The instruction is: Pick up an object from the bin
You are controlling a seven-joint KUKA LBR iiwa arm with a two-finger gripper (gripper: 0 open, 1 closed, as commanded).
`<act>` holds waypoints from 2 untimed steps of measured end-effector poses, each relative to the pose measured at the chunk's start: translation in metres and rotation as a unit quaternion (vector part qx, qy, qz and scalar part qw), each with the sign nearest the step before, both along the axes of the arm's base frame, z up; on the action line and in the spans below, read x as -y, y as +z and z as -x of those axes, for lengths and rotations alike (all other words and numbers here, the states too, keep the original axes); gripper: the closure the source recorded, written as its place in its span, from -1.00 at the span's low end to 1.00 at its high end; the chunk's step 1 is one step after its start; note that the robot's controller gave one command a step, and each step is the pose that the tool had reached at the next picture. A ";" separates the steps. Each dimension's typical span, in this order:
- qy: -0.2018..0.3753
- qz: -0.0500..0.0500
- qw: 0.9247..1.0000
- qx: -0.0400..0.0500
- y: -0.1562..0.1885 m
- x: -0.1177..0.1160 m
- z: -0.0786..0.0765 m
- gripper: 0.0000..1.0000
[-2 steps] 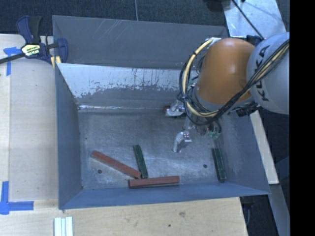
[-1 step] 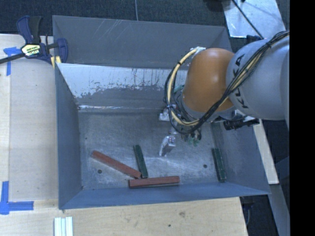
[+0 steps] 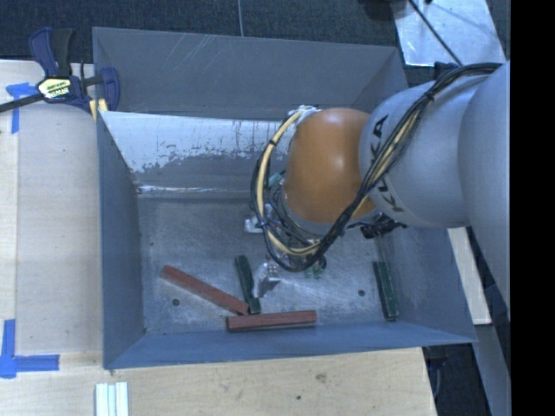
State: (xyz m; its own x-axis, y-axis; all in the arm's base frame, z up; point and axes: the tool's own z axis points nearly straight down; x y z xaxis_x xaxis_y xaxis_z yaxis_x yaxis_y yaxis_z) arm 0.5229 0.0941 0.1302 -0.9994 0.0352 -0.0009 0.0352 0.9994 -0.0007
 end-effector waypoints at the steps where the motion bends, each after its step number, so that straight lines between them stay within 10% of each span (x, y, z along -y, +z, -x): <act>1: -0.064 -0.002 0.998 0.003 -0.040 -0.019 0.029 1.00; 2: -0.064 -0.002 0.998 0.003 -0.040 -0.019 0.029 1.00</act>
Offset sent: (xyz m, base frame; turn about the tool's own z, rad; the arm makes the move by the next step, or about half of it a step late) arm 0.0000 0.0000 0.0000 0.0000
